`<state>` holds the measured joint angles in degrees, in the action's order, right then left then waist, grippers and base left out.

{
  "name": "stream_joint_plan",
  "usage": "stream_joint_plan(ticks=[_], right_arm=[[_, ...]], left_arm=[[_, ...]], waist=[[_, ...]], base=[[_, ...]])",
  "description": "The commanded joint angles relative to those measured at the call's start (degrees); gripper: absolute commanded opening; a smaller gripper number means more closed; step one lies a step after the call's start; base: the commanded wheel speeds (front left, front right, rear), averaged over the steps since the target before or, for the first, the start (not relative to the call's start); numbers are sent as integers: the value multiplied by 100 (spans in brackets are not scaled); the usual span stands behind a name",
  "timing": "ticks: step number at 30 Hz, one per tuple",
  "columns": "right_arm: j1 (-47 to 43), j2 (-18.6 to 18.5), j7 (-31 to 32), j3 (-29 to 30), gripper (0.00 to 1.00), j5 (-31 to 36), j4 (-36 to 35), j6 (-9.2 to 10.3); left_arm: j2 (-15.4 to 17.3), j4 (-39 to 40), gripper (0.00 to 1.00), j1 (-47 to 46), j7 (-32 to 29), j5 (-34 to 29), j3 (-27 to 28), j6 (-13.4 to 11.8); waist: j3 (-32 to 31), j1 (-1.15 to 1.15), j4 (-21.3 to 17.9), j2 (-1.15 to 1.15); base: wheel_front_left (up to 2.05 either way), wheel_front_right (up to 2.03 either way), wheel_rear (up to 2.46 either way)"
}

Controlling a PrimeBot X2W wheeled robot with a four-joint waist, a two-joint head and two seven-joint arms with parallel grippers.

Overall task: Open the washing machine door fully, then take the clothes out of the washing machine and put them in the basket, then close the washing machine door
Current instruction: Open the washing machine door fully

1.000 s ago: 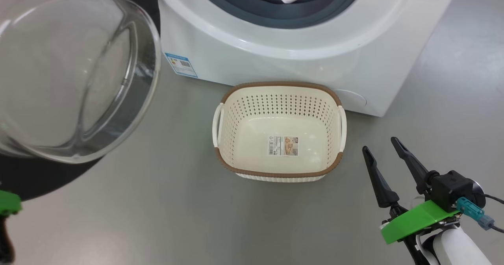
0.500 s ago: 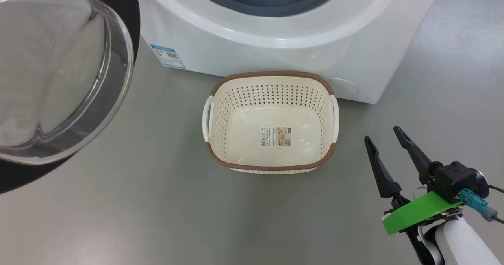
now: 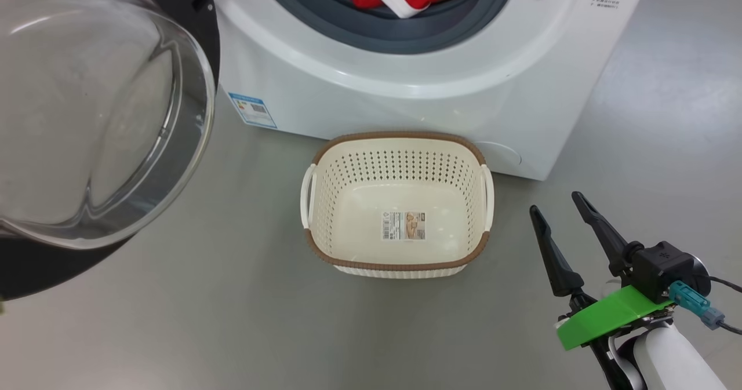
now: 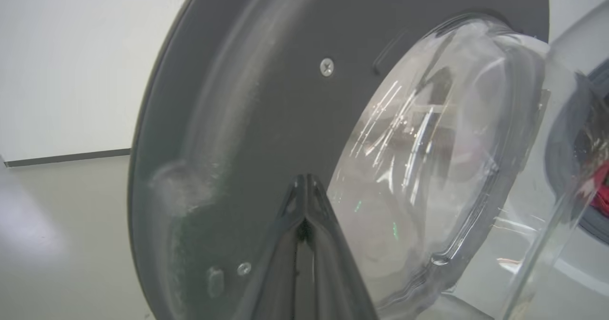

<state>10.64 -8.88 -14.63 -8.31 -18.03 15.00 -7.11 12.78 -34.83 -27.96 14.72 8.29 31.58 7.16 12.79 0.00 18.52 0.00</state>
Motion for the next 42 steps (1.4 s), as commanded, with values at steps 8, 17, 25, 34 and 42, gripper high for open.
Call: stream_joint_plan(ticks=[8, 17, 25, 34, 42], right_arm=[[-256, 60, -37, -76, 100, -57, -140, -37], [-432, 75, -37, 110, 100, -63, -190, -37], [-508, 70, -37, 319, 100, -62, -239, -37], [-539, 85, -37, 495, 100, -52, -306, -37], [-590, 109, -37, 665, 100, -57, -356, -37]], left_arm=[[165, 725, 100, 692, 28, 325, -496, 32], [-107, 1163, 100, 1172, 28, 470, -1110, 32], [-218, 1814, 100, 1512, 28, 656, -1829, 33], [-147, 2292, 100, 1783, 28, 802, -2356, 33], [-126, 2565, 100, 1961, 28, 972, -2716, 33]], waist=[[-346, 0, -54, 0], [-514, 0, -199, 0], [-552, 0, -427, 0], [-550, 0, -713, 0], [-543, 0, -995, 0]], base=[[0, 0, 0], [0, 0, 0], [0, 0, 0], [0, 0, 0], [0, 0, 0]])
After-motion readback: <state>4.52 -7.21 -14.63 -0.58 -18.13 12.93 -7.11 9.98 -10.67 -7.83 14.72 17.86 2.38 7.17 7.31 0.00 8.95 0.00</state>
